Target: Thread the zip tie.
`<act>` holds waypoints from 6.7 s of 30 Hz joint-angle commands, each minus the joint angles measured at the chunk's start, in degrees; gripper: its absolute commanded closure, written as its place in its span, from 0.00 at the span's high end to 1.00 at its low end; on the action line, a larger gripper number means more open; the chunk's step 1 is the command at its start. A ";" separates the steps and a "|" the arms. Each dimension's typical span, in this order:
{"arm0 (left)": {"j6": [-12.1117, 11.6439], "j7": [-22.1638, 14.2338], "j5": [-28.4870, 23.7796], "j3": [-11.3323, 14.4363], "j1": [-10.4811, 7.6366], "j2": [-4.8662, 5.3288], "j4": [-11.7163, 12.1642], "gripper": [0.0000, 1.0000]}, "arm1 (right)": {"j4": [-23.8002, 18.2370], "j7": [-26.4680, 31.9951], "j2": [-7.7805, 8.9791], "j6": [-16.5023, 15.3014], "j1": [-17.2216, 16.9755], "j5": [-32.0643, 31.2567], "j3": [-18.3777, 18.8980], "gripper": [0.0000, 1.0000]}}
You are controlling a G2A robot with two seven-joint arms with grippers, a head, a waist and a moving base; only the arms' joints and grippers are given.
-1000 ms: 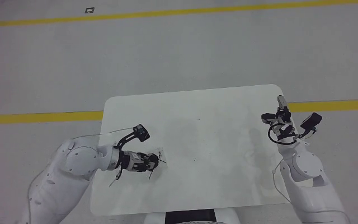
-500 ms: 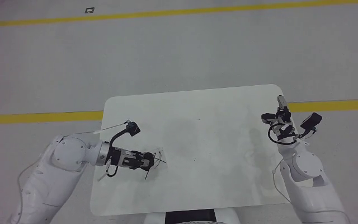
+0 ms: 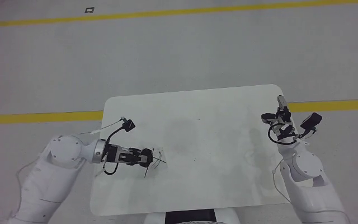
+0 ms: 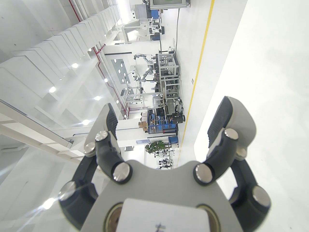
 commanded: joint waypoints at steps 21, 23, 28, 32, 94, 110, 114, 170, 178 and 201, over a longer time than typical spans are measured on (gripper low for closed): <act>0.02 0.11 -12.74 0.14 -1.57 2.07 7.38 0.00 | 0.00 0.00 0.00 0.00 0.00 0.00 0.00 1.00; 0.02 0.11 -12.74 0.14 -1.57 2.07 7.38 0.00 | 0.00 0.00 0.00 0.00 0.00 0.00 0.00 1.00; 0.02 0.11 -12.74 0.14 -1.57 2.07 7.38 0.00 | 0.00 0.00 0.00 0.00 0.00 0.00 0.00 1.00; 0.02 0.11 -12.74 0.14 -1.57 2.07 7.38 0.00 | -0.41 3.61 -0.09 0.91 1.44 -2.58 -2.43 1.00; 0.02 0.11 -11.47 3.81 -3.21 2.22 6.39 0.00 | 13.38 24.85 -5.49 2.44 31.15 -14.45 -36.76 1.00; 0.02 0.11 -14.10 8.14 -7.59 2.47 9.56 0.00 | 13.31 27.87 -5.58 -0.89 30.49 -12.47 -36.92 1.00; 0.02 0.11 -14.17 8.73 -8.11 2.57 10.20 0.00 | 14.72 32.39 -5.83 -4.45 31.24 -9.96 -37.46 1.00; 0.02 0.11 -11.30 10.48 -10.37 -1.57 12.78 0.00 | 25.74 51.31 -8.58 -13.52 36.66 0.73 -43.18 0.76; 0.02 0.11 -11.30 10.48 -10.37 -1.57 12.78 0.00 | 26.29 51.42 -8.76 -13.10 36.97 -0.24 -43.46 0.44; 0.02 0.11 -11.30 10.48 -10.37 -1.57 12.78 0.00 | 25.43 52.12 -8.96 -12.72 36.96 -4.12 -44.15 0.20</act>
